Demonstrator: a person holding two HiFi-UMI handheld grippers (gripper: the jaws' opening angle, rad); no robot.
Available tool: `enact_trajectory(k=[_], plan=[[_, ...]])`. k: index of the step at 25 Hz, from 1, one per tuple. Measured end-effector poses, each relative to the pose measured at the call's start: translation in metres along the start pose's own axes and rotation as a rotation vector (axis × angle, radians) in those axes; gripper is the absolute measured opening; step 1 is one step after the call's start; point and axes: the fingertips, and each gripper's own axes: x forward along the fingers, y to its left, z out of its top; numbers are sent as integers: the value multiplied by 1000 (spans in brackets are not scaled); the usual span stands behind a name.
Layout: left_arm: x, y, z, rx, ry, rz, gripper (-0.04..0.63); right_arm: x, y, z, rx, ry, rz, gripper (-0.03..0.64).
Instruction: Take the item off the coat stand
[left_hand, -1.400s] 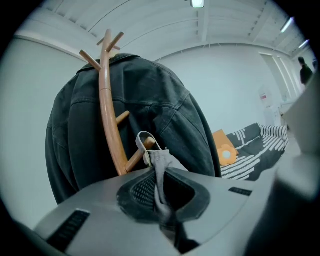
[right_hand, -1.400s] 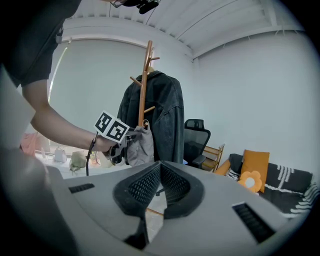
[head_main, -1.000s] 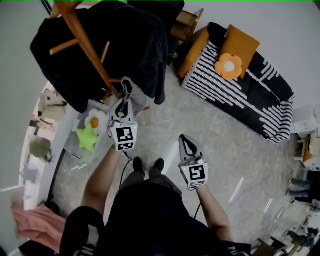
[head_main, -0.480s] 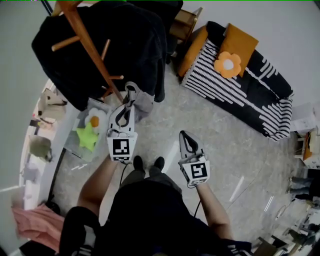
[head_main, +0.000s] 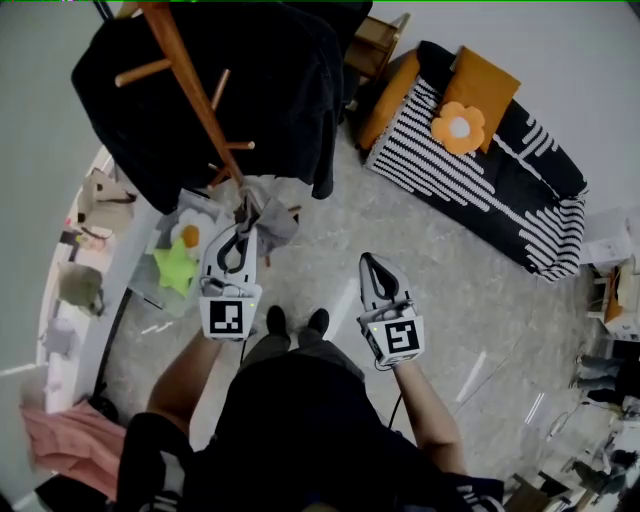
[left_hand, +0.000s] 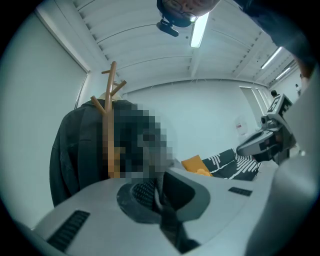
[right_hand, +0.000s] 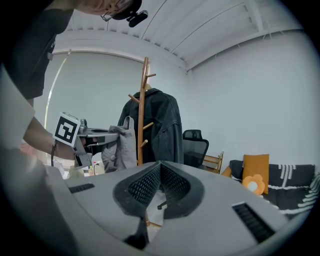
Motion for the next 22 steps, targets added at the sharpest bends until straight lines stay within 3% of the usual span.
enact_trajectory(k=[22], plan=[[-78, 42, -37, -39, 65, 81, 32, 9, 20, 10, 8, -50, 47, 18]])
